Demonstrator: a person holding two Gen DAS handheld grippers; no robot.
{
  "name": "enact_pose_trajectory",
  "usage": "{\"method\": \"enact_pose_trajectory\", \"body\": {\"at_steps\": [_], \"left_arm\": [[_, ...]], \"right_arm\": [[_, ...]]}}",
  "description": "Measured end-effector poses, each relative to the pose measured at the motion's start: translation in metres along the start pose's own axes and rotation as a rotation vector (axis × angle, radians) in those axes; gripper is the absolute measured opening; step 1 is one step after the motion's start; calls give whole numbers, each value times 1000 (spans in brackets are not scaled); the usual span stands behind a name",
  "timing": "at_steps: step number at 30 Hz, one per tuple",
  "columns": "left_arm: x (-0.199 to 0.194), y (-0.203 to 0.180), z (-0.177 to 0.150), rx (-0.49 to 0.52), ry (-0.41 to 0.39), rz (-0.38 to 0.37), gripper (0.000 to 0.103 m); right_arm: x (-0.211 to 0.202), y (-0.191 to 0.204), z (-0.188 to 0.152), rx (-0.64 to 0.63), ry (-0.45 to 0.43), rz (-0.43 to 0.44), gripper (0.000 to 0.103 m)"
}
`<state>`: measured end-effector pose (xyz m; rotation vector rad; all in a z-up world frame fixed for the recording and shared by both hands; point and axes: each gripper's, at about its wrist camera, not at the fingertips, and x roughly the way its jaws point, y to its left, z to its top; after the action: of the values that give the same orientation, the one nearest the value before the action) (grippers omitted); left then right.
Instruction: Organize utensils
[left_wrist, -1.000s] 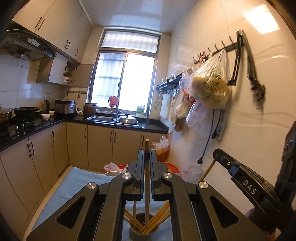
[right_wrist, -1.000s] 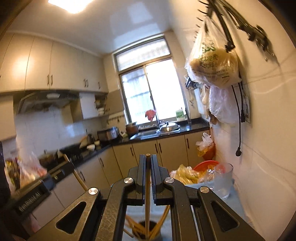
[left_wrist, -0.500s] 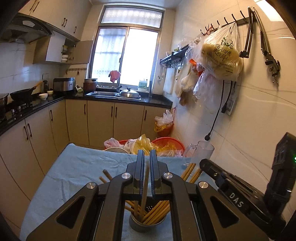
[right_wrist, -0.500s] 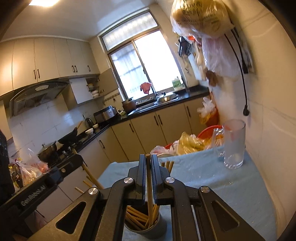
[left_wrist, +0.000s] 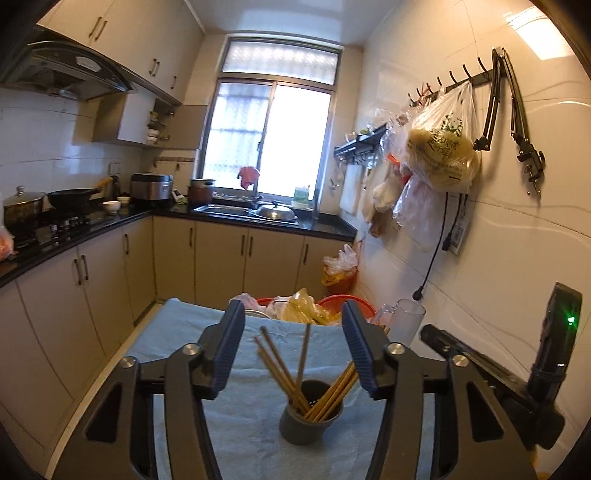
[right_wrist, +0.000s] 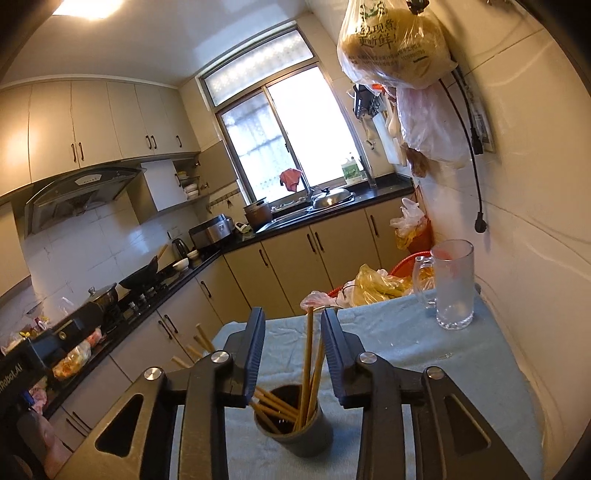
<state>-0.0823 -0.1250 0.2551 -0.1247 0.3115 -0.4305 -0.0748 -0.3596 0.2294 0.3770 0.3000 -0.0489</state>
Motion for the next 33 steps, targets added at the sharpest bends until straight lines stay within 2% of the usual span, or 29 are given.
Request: {"method": "enact_pose_trajectory", "body": {"at_steps": [5, 8, 11, 14, 17, 21, 27, 33], "left_arm": [[-20, 10, -12, -12, 55, 24, 62], [-32, 16, -22, -21, 93, 49, 67], [-44, 19, -31, -16, 82, 84, 78], [-63, 22, -45, 11, 43, 175, 88], [-79, 28, -57, 9, 23, 225, 97], [-91, 36, -67, -20, 32, 246, 99], [-103, 32, -81, 20, 66, 278, 99], [-89, 31, -100, 34, 174, 259, 99]], "right_arm": [[-31, 12, -6, -34, 0, -6, 48], [-45, 19, -13, -56, 13, -15, 50], [-62, 25, -24, -77, 40, -22, 51], [-78, 27, -35, -90, 49, -24, 58], [-93, 28, -50, -93, 60, -38, 59], [-104, 26, -71, -80, 88, -55, 60], [-108, 21, -98, -57, 143, -87, 61], [-109, 23, -109, -54, 173, -105, 65]]}}
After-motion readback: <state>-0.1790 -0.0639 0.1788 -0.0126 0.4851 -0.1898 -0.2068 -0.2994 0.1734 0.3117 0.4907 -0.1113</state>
